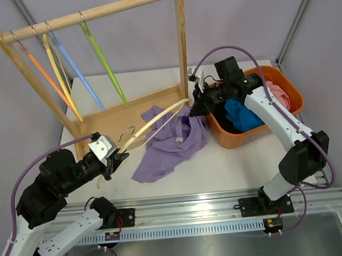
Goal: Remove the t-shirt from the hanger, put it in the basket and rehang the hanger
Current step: Remove the tshirt from the hanger, then pass the hanger from the left arm to the right
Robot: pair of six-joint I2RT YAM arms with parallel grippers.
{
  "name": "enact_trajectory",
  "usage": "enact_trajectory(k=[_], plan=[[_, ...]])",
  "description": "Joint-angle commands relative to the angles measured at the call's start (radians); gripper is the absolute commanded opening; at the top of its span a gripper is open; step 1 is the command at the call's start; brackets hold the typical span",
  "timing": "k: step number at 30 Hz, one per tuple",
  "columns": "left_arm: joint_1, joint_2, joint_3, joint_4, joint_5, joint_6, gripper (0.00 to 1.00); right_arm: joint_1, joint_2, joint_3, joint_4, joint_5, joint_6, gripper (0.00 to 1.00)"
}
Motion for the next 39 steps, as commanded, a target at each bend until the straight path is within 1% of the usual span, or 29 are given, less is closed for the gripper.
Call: enact_trajectory(k=[1, 2, 3, 5, 6, 7, 8, 10, 11, 12, 14, 15, 17, 21, 24, 28, 30, 31, 32, 34, 36, 37, 39], plan=[[0.003, -0.001, 0.044, 0.024, -0.018, 0.049, 0.00, -0.001, 0.009, 0.028, -0.128, -0.122, -0.131, 0.27], [0.003, 0.012, 0.044, 0.014, -0.025, 0.046, 0.00, -0.005, 0.005, 0.041, -0.153, -0.122, -0.179, 0.32], [0.003, 0.020, 0.045, 0.006, -0.030, 0.042, 0.00, -0.011, -0.021, 0.045, -0.156, -0.105, -0.188, 0.43], [0.003, 0.031, 0.045, -0.009, -0.036, 0.035, 0.00, -0.051, -0.054, 0.035, -0.141, -0.083, -0.223, 0.52], [0.003, 0.037, 0.044, -0.011, -0.041, 0.032, 0.00, -0.071, -0.076, 0.035, -0.177, -0.086, -0.260, 0.56], [0.003, 0.039, 0.038, -0.002, -0.041, 0.033, 0.00, -0.096, -0.084, 0.042, -0.265, -0.109, -0.367, 0.57], [0.003, 0.040, 0.034, 0.003, -0.032, 0.044, 0.00, -0.109, -0.093, 0.050, -0.341, -0.131, -0.454, 0.62], [0.003, 0.052, 0.024, 0.020, -0.016, 0.052, 0.00, -0.122, -0.100, 0.062, -0.494, -0.160, -0.641, 0.67], [0.003, 0.060, 0.022, 0.032, -0.002, 0.061, 0.00, -0.122, -0.103, 0.068, -0.568, -0.175, -0.815, 0.68], [0.003, 0.075, 0.022, 0.035, 0.043, 0.076, 0.00, -0.122, -0.107, 0.073, -0.717, -0.183, -0.919, 0.70], [0.003, 0.137, 0.036, 0.024, 0.094, 0.096, 0.00, -0.122, -0.123, 0.074, -0.792, -0.218, -1.053, 0.73], [0.003, 0.160, 0.044, 0.017, 0.144, 0.122, 0.00, -0.120, -0.142, 0.076, -0.824, -0.232, -1.081, 0.74], [0.003, 0.235, 0.070, -0.011, 0.185, 0.150, 0.00, -0.122, -0.159, 0.082, -0.835, -0.263, -1.124, 0.76], [0.003, 0.325, 0.111, -0.035, 0.226, 0.237, 0.00, -0.116, -0.152, 0.146, -0.854, -0.335, -1.109, 0.77], [0.003, 0.356, 0.126, -0.006, 0.245, 0.274, 0.00, -0.093, -0.130, 0.153, -0.854, -0.353, -1.070, 0.76], [0.003, 0.388, 0.134, 0.030, 0.269, 0.286, 0.00, 0.045, -0.097, 0.147, -0.852, -0.335, -0.995, 0.72], [0.003, 0.394, 0.127, 0.050, 0.278, 0.286, 0.00, 0.088, -0.089, 0.130, -0.819, -0.310, -0.943, 0.71], [0.003, 0.394, 0.122, 0.061, 0.281, 0.285, 0.00, 0.102, -0.093, 0.117, -0.788, -0.300, -0.873, 0.70], [0.003, 0.394, 0.116, 0.079, 0.292, 0.283, 0.00, 0.114, -0.095, 0.090, -0.718, -0.280, -0.840, 0.69], [0.003, 0.390, 0.102, 0.102, 0.301, 0.274, 0.00, 0.114, -0.109, 0.070, -0.661, -0.261, -0.765, 0.69], [0.003, 0.382, 0.094, 0.113, 0.304, 0.268, 0.00, 0.116, -0.107, 0.058, -0.608, -0.234, -0.728, 0.67], [0.003, 0.379, 0.088, 0.125, 0.304, 0.268, 0.00, 0.116, -0.103, 0.059, -0.611, -0.229, -0.727, 0.61], [0.003, 0.375, 0.082, 0.133, 0.303, 0.268, 0.00, 0.119, -0.087, 0.059, -0.628, -0.229, -0.727, 0.52]])
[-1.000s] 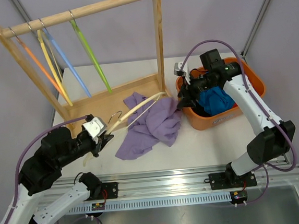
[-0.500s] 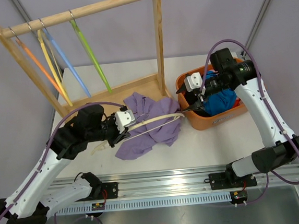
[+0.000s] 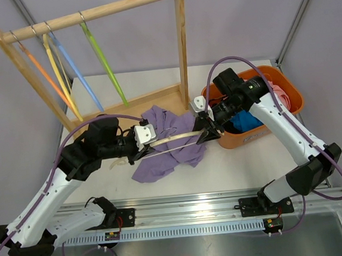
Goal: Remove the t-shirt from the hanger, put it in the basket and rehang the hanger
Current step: Pass the hanger from the left arm to the right
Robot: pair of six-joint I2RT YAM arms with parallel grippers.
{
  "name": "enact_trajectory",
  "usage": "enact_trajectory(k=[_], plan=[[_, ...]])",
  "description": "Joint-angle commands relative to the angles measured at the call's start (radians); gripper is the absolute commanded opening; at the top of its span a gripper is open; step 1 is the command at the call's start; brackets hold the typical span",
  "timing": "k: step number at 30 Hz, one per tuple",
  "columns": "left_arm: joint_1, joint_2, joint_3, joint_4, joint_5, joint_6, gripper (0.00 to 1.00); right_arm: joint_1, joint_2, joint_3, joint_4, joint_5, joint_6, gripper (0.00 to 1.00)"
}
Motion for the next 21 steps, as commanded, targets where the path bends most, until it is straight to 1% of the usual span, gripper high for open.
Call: enact_trajectory(k=[1, 5, 7, 8, 9, 10, 12, 16, 17, 18, 20, 21], plan=[[0.003, -0.026, 0.006, 0.127, 0.037, 0.005, 0.00, 0.005, 0.007, -0.004, -0.079, 0.018, 0.076, 0.42], [0.003, -0.028, -0.007, 0.152, 0.040, -0.003, 0.00, 0.009, -0.019, -0.042, -0.033, 0.025, 0.117, 0.26], [0.003, -0.028, -0.015, 0.169, 0.042, -0.008, 0.00, 0.009, -0.031, -0.050, -0.019, 0.026, 0.130, 0.21], [0.003, -0.031, -0.020, 0.175, 0.044, -0.015, 0.00, 0.009, -0.036, -0.054, -0.013, 0.031, 0.134, 0.09], [0.003, -0.031, -0.029, 0.181, 0.044, -0.017, 0.00, 0.009, -0.041, -0.056, -0.004, 0.034, 0.145, 0.02], [0.003, -0.033, -0.032, 0.193, 0.042, -0.021, 0.00, 0.009, -0.044, -0.059, 0.006, 0.038, 0.177, 0.00], [0.003, -0.039, -0.041, 0.201, 0.037, -0.032, 0.00, 0.009, -0.058, -0.067, 0.029, 0.051, 0.202, 0.00], [0.003, -0.057, -0.058, 0.228, 0.002, -0.063, 0.01, -0.001, -0.091, -0.097, 0.098, 0.081, 0.313, 0.00], [0.003, -0.063, -0.064, 0.238, -0.028, -0.095, 0.12, -0.007, -0.113, -0.107, 0.118, 0.087, 0.338, 0.00], [0.003, -0.077, -0.070, 0.248, -0.045, -0.112, 0.19, -0.013, -0.122, -0.117, 0.136, 0.092, 0.363, 0.00], [0.003, -0.092, -0.095, 0.282, -0.084, -0.159, 0.36, -0.041, -0.148, -0.140, 0.197, 0.115, 0.444, 0.00], [0.003, -0.102, -0.104, 0.296, -0.099, -0.178, 0.55, -0.053, -0.153, -0.146, 0.211, 0.120, 0.465, 0.00]])
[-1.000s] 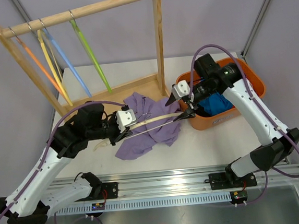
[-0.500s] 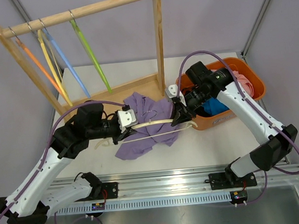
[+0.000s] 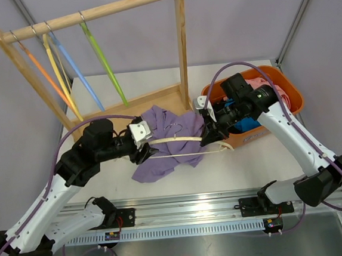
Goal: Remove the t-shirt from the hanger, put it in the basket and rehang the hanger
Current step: Pass the hanger from the left arm to the right, then hang the hanger back to the clothesline with the right arm
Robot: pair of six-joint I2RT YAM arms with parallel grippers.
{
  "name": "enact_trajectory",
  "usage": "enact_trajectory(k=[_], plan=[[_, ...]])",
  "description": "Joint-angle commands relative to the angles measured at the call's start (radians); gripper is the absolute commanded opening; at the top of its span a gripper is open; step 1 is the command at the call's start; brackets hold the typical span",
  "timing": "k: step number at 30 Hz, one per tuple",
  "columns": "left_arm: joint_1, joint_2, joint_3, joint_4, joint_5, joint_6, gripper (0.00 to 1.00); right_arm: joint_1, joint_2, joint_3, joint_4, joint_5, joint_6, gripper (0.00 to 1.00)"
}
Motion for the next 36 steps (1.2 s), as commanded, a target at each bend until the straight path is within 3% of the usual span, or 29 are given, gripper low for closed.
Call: enact_trajectory(k=[1, 3, 7, 15, 28, 31, 36], plan=[[0.005, -0.056, -0.029, 0.153, -0.104, -0.111, 0.64, -0.055, -0.053, -0.023, 0.117, 0.056, 0.189, 0.00], [0.005, -0.076, -0.042, 0.167, -0.145, -0.154, 0.85, -0.099, -0.057, -0.026, 0.133, 0.067, 0.226, 0.00], [0.005, -0.118, -0.055, 0.162, -0.225, -0.213, 0.97, -0.138, -0.054, -0.008, 0.136, 0.116, 0.266, 0.00], [0.005, -0.138, -0.097, 0.082, -0.375, -0.383, 0.99, -0.144, 0.005, 0.116, 0.357, 0.317, 0.557, 0.00], [0.005, -0.239, -0.304, 0.207, -0.412, -0.650, 0.99, -0.087, 0.449, 0.939, 0.310, 0.463, 0.780, 0.00], [0.005, -0.251, -0.321, 0.211, -0.415, -0.676, 0.99, -0.061, 0.533, 1.081, 0.314, 0.501, 0.802, 0.00], [0.005, -0.243, -0.328, 0.214, -0.403, -0.691, 0.99, -0.037, 0.599, 1.140, 0.414, 0.558, 0.843, 0.00]])
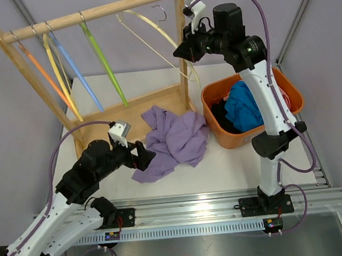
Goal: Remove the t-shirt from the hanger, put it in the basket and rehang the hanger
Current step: Hang the hanger back to the clothesline with the right arm
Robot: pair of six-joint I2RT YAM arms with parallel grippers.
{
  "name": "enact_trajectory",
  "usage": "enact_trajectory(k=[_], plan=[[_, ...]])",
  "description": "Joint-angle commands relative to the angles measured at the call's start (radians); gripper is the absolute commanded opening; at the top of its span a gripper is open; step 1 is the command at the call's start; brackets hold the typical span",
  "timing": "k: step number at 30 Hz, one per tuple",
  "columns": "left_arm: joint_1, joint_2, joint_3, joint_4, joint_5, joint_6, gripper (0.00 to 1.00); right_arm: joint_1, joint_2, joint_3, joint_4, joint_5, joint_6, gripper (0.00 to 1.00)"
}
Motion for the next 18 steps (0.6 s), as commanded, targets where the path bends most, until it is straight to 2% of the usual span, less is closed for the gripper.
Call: enact_trajectory(k=[1, 4, 10, 18], plan=[[0.001, 0.005, -0.003, 0.074, -0.009, -0.036, 0.99, 0.019, 0.044, 0.092, 0.131, 0.075, 0.062, 0.00], [0.001, 0.027, -0.002, 0.090, 0.000, -0.044, 0.99, 0.024, 0.092, 0.160, 0.165, 0.090, 0.105, 0.00], [0.001, 0.051, -0.006, 0.107, 0.014, -0.063, 0.99, 0.023, 0.116, 0.154, 0.282, 0.130, 0.136, 0.00], [0.001, 0.061, -0.014, 0.133, 0.026, -0.079, 0.99, 0.024, 0.178, 0.191, 0.337, 0.153, 0.191, 0.00]])
